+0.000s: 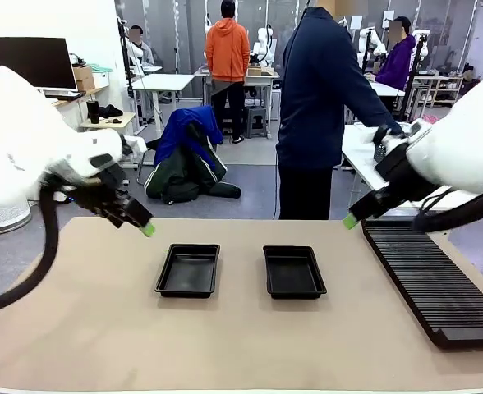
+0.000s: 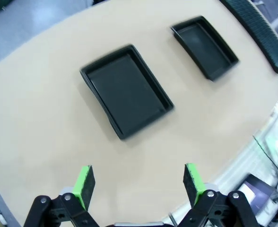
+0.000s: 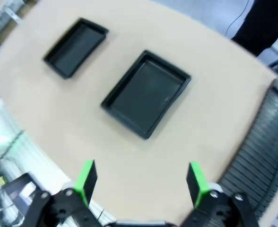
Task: Inspect and transfer BCBs to ESD trays.
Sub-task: Pick up the Blank PCB from the PCB Rack and place it in the left ESD tray.
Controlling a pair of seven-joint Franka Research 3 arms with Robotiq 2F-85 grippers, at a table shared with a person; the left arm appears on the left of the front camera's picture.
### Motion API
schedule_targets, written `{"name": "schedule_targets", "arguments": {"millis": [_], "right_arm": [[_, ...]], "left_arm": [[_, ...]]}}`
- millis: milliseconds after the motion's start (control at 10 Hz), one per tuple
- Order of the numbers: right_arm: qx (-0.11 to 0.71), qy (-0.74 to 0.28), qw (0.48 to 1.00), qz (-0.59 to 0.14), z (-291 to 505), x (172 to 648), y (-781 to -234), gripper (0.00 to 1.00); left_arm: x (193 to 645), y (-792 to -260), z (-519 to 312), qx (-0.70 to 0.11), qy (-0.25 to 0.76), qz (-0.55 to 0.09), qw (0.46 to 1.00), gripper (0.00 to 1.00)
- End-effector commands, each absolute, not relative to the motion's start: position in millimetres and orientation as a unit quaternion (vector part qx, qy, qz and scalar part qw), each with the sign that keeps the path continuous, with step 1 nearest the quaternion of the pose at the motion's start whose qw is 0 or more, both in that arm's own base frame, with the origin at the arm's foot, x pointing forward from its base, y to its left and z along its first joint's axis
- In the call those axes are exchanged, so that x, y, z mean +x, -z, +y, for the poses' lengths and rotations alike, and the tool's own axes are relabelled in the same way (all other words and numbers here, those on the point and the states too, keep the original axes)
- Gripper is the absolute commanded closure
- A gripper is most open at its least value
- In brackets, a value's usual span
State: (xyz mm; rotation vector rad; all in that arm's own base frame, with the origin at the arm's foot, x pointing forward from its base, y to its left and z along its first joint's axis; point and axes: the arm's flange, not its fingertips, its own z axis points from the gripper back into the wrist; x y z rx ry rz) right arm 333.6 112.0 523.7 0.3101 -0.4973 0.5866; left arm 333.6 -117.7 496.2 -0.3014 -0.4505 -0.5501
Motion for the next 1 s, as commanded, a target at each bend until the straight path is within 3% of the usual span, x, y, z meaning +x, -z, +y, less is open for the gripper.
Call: {"name": "schedule_targets", "arguments": {"millis": [0,600,900], "right_arm": [[0.202,-0.269,0.916,-0.216,81,320,-568,0.0],[0.337,-0.169,0.913,-0.154,-24,293,-654,0.0],[0.347,-0.13,0.923,-0.101,-66,292,-680,0.0]], "left_arm": [[306,-536,-82,-0.192,0.247,-0.19,0.931,0.0],[254,-630,-2,-0.293,0.195,-0.192,0.916,0.0],[242,-654,20,-0.31,0.166,-0.183,0.918,0.0]]}}
